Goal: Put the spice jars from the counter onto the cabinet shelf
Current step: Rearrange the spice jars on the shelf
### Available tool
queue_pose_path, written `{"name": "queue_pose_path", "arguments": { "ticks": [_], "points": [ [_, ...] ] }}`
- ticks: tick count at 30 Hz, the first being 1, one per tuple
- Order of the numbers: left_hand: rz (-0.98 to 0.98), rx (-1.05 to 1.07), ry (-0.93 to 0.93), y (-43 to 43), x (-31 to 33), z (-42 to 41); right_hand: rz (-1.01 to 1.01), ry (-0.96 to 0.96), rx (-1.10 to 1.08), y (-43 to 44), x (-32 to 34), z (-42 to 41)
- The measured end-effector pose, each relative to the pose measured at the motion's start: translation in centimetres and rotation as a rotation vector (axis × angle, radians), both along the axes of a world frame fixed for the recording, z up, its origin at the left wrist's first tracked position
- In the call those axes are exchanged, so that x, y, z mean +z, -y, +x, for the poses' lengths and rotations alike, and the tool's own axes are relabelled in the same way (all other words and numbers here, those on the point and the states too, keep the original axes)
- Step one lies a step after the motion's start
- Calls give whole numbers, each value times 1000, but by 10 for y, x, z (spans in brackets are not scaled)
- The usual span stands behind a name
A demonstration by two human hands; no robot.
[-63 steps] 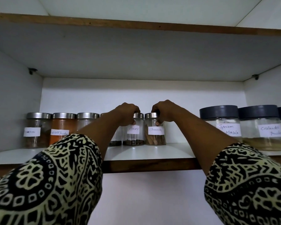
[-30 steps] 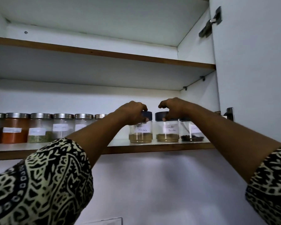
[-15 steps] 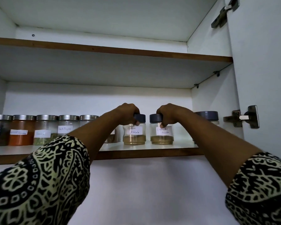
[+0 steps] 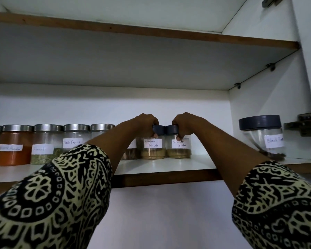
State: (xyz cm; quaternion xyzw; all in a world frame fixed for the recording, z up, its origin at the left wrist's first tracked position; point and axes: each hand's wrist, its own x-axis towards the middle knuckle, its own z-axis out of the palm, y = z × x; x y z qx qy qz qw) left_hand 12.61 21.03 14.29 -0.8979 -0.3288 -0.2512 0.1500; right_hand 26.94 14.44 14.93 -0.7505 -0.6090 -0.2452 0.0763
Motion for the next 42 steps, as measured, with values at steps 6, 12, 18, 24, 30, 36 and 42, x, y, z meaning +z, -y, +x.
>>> {"name": "queue_pose_path", "arguments": {
  "ticks": [6, 12, 18, 24, 30, 36, 42],
  "points": [
    [3, 17, 5, -12, 1, 7, 11, -3, 8, -9, 1, 7],
    [30, 49, -14, -14, 2, 11, 17, -9, 15, -14, 0, 10],
    [25, -73, 127, -5, 12, -38, 115, -99, 84, -4, -2, -5],
    [94, 207, 11, -29, 26, -147, 235, -71, 421, -3, 2, -76],
    [-2, 233, -13, -60, 12, -188, 129, -50, 378, -50, 3, -123],
    [-27, 158, -6, -71, 7, -177, 128, 12, 268, -71, 3, -125],
    [-34, 116, -11, -74, 8, -174, 135, -54, 308, -69, 3, -121]
  ]
}}
